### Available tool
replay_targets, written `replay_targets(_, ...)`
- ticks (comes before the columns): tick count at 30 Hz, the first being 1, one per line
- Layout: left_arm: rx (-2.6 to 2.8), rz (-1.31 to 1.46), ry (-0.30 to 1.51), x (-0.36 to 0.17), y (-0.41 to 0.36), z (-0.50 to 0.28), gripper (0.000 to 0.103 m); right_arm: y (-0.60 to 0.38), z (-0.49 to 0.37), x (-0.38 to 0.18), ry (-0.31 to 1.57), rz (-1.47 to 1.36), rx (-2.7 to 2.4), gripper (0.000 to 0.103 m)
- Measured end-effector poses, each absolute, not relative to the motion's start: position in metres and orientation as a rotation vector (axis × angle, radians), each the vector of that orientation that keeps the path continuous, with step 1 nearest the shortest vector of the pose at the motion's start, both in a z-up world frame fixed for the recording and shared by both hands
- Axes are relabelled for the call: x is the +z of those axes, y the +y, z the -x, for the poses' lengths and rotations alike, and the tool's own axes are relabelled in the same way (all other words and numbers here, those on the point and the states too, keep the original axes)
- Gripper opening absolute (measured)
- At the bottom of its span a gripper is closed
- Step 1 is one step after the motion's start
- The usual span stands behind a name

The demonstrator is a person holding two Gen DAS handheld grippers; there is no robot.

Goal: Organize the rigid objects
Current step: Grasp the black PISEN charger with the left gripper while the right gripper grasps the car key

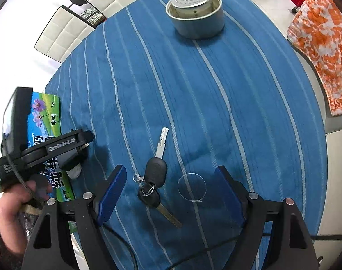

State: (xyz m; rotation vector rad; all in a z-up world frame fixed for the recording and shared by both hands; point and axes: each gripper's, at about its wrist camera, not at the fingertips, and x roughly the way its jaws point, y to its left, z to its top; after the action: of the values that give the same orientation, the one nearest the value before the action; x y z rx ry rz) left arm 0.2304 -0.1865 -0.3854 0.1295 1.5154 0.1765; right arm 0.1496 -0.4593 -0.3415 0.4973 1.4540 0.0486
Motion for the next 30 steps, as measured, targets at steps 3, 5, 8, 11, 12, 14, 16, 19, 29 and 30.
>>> replay_targets(3,0.152,-0.146,1.497,-0.383,-0.187,-0.225,0.078,-0.461,-0.147,-0.342,1.452,-0.503,0.056,0.083)
replay_targets(5,0.117,-0.165,1.489,-0.382,-0.194,-0.216,0.078,-0.459,-0.145,-0.343,1.454,-0.492,0.061,0.083)
replay_targets(8,0.046,-0.2,1.483,-0.38,-0.209,-0.202,0.076,-0.456,-0.143,-0.347,1.468,-0.494,0.062,0.083)
replay_targets(11,0.009,-0.187,1.482,-0.375,-0.211,-0.177,0.074,-0.455,-0.141,-0.35,1.473,-0.499,0.06,0.083)
replay_targets(12,-0.002,-0.191,1.475,-0.373,-0.212,-0.169,0.074,-0.454,-0.141,-0.35,1.473,-0.507,0.058,0.083)
replay_targets(14,-0.019,-0.181,1.485,-0.37,-0.209,-0.151,0.073,-0.456,-0.139,-0.351,1.47,-0.521,0.05,0.083)
replay_targets(16,-0.037,-0.142,1.499,-0.368,-0.204,-0.132,0.073,-0.461,-0.137,-0.351,1.462,-0.55,0.041,0.083)
replay_targets(19,-0.089,-0.104,1.527,-0.364,-0.201,-0.098,0.073,-0.47,-0.134,-0.351,1.46,-0.578,0.038,0.083)
replay_targets(29,-0.077,-0.151,1.51,-0.384,-0.178,-0.034,0.069,-0.415,-0.14,-0.363,1.515,-0.413,0.117,0.083)
replay_targets(30,-0.074,-0.14,1.508,-0.383,-0.175,-0.032,0.069,-0.406,-0.141,-0.365,1.524,-0.378,0.117,0.083)
